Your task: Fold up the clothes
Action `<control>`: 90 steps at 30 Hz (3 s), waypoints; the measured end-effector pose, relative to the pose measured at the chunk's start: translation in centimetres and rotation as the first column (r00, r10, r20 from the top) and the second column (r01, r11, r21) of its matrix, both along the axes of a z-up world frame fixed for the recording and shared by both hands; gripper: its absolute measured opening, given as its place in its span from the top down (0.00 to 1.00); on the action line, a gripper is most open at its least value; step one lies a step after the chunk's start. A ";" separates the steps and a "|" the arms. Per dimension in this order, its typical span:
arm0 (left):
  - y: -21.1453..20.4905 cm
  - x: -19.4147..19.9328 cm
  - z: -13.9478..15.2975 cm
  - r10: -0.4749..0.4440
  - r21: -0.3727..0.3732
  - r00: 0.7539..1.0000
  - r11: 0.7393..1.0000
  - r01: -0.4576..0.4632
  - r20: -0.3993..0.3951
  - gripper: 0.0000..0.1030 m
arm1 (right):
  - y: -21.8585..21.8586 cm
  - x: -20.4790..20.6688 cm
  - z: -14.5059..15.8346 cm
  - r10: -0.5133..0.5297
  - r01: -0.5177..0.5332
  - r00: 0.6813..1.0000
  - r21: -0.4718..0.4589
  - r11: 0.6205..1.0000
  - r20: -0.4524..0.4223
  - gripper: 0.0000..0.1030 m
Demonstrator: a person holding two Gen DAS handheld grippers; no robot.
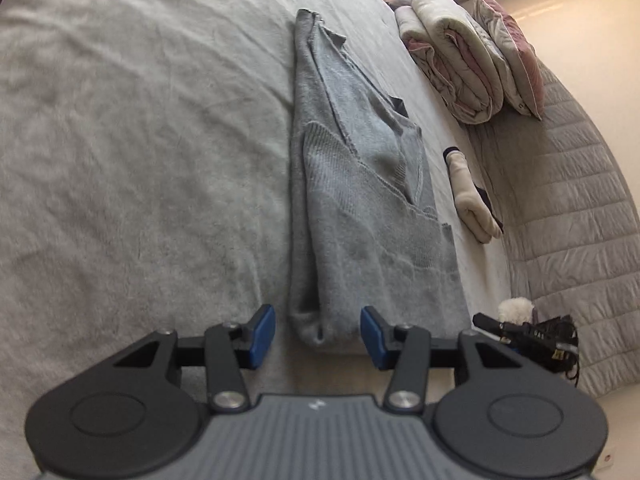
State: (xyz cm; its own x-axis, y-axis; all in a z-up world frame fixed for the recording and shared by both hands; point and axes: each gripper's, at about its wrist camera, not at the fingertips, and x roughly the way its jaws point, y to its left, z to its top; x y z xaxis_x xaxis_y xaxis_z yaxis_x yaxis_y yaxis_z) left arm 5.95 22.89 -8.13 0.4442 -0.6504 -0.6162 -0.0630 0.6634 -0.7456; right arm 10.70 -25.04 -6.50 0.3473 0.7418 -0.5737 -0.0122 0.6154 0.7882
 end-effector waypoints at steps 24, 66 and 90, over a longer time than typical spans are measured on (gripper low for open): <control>-2.4 -1.4 -2.0 0.156 -0.262 0.983 0.949 -0.178 -0.101 0.91 | 0.6 -1.9 0.6 -0.087 0.088 0.996 0.266 0.960 -0.015 0.87; -3.9 -15.1 1.9 0.168 -0.449 0.981 0.872 -0.193 -0.095 0.90 | -1.6 -7.7 3.3 -0.104 0.120 0.992 0.321 0.939 -0.067 0.85; -1.9 -1.1 -1.6 0.273 -0.376 0.962 0.893 -0.248 0.013 0.61 | -0.7 1.8 -0.9 -0.189 0.174 0.982 0.359 0.917 0.007 0.52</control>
